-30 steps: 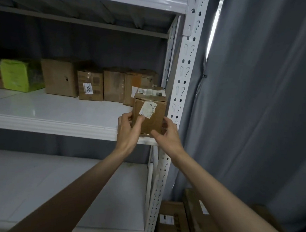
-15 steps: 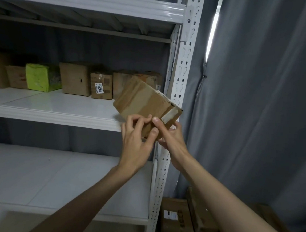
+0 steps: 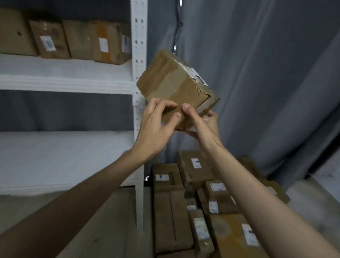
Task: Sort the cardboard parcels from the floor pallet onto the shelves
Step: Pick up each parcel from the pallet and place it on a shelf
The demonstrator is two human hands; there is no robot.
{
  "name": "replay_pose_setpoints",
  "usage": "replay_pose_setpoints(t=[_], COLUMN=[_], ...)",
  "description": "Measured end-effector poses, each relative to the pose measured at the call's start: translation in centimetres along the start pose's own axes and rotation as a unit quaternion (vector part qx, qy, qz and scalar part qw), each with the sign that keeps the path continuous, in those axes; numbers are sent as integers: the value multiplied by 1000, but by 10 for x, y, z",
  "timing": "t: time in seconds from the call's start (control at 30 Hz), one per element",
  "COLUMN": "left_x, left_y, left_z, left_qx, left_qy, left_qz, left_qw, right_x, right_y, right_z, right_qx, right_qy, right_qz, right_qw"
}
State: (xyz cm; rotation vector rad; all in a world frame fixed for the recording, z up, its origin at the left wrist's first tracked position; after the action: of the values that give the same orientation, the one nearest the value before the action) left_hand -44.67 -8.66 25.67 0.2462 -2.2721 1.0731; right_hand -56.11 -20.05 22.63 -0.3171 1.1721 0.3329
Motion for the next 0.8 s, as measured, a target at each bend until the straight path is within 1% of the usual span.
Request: replay_pose_setpoints(t=[0.1, 0.23, 0.37, 0.43, 0.57, 0.63, 0.7, 0.8], left_x=[12, 24, 33, 39, 36, 25, 7, -24], left_y=[8, 19, 38, 44, 41, 33, 24, 13], left_z=[45, 101, 156, 182, 228, 249, 267, 294], left_qx=[-52, -112, -222, -259, -297, -306, -312, -307], left_qy=[54, 90, 164, 174, 138, 127, 122, 147], left_qz=[-58, -144, -229, -241, -226, -218, -227, -244], left_qw=[996, 979, 934, 919, 917, 918, 914, 908], right_x=[-7, -12, -9, -2, 15, 25, 38, 62], right_y=[15, 36, 48, 48, 28, 11, -8, -40], right_z=[-60, -128, -174, -192, -213, -217, -219, -223], right_qx=[51, 102, 135, 150, 163, 145, 125, 101], right_qy=[60, 144, 197, 212, 213, 208, 202, 180], right_qz=[-18, -40, -59, -53, -47, -38, -16, 22], right_qw=[997, 983, 969, 964, 962, 967, 971, 978])
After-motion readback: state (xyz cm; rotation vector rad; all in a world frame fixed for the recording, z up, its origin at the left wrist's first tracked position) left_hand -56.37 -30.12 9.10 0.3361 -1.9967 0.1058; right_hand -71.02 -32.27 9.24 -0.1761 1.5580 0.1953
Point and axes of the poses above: each hand's wrist, its own y-axis away from the middle knuckle, its own z-axis out of the palm, x = y × z, the point moved 8 cm from there along -y, towards the middle knuckle, and after that the axes turned 12 degrees about -y, right-handed, at the moved point
